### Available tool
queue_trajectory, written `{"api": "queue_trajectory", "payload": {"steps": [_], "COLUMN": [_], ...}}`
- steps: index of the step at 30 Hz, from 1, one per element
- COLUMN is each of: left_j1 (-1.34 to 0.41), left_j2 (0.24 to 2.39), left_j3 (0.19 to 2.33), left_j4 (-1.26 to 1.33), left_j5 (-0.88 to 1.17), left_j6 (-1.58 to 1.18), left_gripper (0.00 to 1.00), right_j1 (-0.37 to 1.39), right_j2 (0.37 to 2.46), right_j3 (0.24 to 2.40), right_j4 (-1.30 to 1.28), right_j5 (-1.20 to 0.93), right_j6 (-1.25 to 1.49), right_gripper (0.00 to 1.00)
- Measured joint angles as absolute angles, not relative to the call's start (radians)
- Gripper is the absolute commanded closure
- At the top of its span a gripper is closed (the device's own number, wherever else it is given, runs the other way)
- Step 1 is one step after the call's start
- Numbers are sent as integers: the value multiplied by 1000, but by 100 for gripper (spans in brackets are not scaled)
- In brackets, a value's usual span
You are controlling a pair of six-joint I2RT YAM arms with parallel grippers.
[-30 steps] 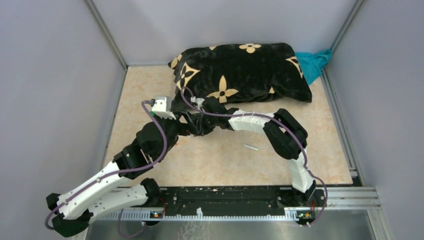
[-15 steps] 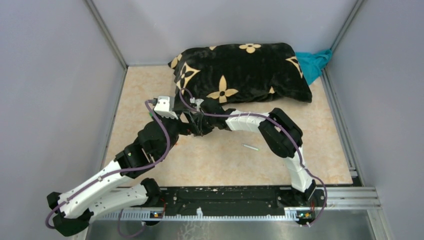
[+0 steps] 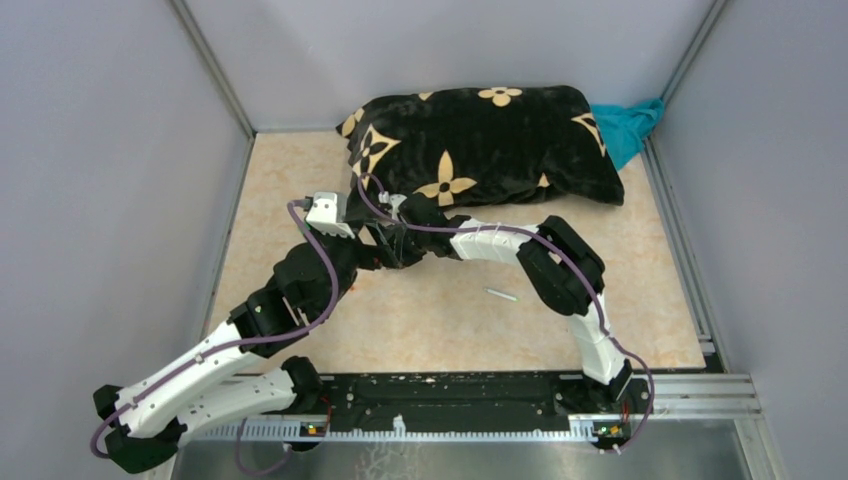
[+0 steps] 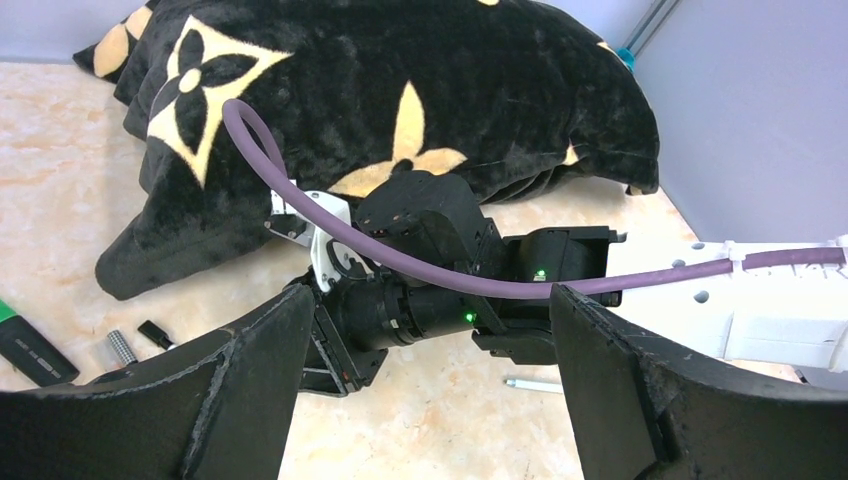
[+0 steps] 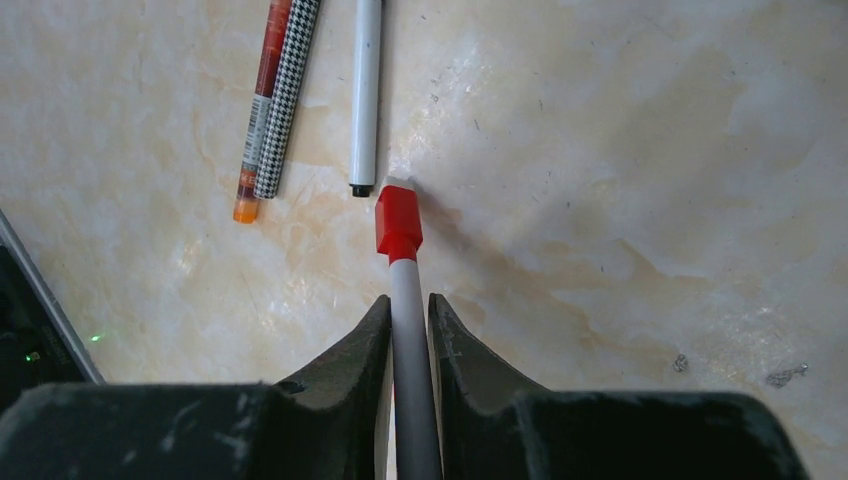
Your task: Insert the pens into the pen caps
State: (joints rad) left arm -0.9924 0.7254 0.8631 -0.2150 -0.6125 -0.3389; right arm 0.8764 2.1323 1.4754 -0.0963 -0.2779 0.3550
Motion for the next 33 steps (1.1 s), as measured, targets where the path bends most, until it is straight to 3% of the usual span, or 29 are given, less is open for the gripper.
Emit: {"api": "queue_trajectory", "payload": {"steps": [8,16,24,33], "left_j1": [-992,-992,-992,-992], "left_j2": [730,733,741,701], "left_j3": [861,847,814,683], "left_j4": [-202,-185,-147,-63], "left_j5": [-612,-609,-591,-569], "left_j6": [-356,-393,-443,-555], "left_gripper": [9,10,8,4], "right_j1": [876,869,819,694], "right_j2": [2132,2129,2056,1842], "right_j3": [1475,1475,1464,1341], "right_j4": [-92,-80,-73,-126], "right_j5": [-321,-411,-594,-951], "right_j6": [390,416,345,121], "right_gripper": [73,54,51,50]}}
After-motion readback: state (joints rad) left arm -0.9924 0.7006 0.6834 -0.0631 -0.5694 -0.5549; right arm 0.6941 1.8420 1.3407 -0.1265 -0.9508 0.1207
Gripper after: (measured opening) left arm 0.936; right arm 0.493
